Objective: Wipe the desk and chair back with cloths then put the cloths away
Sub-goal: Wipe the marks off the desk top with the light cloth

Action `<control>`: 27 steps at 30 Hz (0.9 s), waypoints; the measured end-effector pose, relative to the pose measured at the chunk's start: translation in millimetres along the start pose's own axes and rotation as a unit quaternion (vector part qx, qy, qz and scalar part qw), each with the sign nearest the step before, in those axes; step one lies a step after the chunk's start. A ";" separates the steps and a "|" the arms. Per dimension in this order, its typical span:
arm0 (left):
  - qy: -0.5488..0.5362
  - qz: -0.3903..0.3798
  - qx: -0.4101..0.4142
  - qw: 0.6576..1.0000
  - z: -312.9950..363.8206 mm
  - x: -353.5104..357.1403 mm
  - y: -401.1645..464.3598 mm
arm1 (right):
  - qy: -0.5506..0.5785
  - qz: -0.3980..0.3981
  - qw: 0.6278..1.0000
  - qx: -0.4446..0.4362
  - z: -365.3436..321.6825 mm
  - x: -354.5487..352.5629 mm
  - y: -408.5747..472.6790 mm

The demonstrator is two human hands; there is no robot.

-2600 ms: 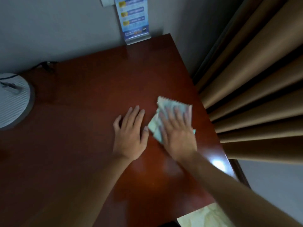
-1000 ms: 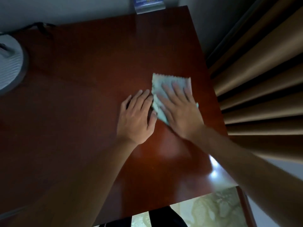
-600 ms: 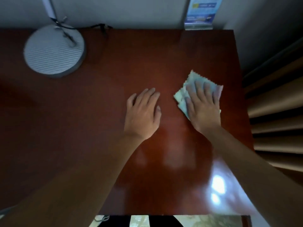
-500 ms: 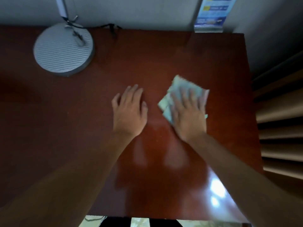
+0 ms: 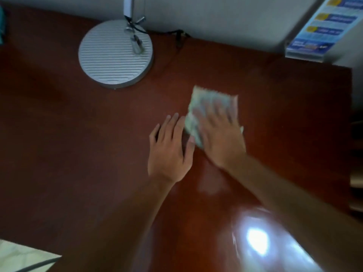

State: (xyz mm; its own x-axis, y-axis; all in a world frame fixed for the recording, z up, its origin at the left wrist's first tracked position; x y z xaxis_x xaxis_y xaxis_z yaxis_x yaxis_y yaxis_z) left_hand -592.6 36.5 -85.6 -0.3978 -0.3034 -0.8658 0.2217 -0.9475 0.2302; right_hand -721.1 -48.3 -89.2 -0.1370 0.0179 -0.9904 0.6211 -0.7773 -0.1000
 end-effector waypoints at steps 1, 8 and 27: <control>-0.006 0.001 -0.001 1.000 -0.6 -0.3 0.6 | 0.010 -0.004 0.999 -0.043 -14.2 1.4 -25.4; 0.006 -0.002 -0.003 1.000 0.7 0.7 0.6 | 0.024 0.023 0.998 -0.054 24.6 -4.5 25.7; 0.000 -0.019 -0.013 1.000 1.3 2.3 0.6 | 0.001 0.038 0.999 0.017 37.1 -18.2 154.0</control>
State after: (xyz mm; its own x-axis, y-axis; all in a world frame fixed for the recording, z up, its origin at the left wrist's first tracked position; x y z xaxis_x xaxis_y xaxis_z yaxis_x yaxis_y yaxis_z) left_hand -594.6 35.1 -86.9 -0.4063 -0.2663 -0.8741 0.2289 -0.9558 0.1848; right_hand -651.5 -191.6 -83.1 -0.0882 -0.0405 -0.9953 0.6026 -0.7978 -0.0209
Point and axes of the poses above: each hand's wrist, its own y-axis towards the middle knuckle, its own x-axis out of the palm, z = x × y, the point moved 4 cm from there along y, towards the middle knuckle, and after that the axes turned 8 degrees about -y, right-handed, at the moved point
